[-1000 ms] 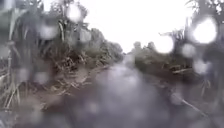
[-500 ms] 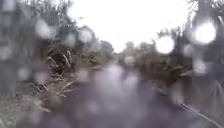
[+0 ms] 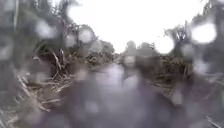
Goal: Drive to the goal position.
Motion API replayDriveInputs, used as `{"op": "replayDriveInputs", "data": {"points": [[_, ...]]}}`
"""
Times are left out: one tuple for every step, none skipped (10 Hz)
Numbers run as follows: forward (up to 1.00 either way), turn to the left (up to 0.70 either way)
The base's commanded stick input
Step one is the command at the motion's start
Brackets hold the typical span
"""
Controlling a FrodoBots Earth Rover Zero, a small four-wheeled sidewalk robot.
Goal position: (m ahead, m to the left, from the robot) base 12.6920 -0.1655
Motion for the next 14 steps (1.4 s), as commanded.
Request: {"op": "replayDriveInputs", "data": {"points": [[1.0, 0.0], [1.0, 0.0], [1.0, 0.0], [1.0, 0.0], [1.0, 0.0], [1.0, 0.0], [1.0, 0.0], [1.0, 0.0], [1.0, 0.0], [1.0, 0.0], [1.0, 0.0], [1.0, 0.0], [1.0, 0.0], [1.0, 0.0]]}}
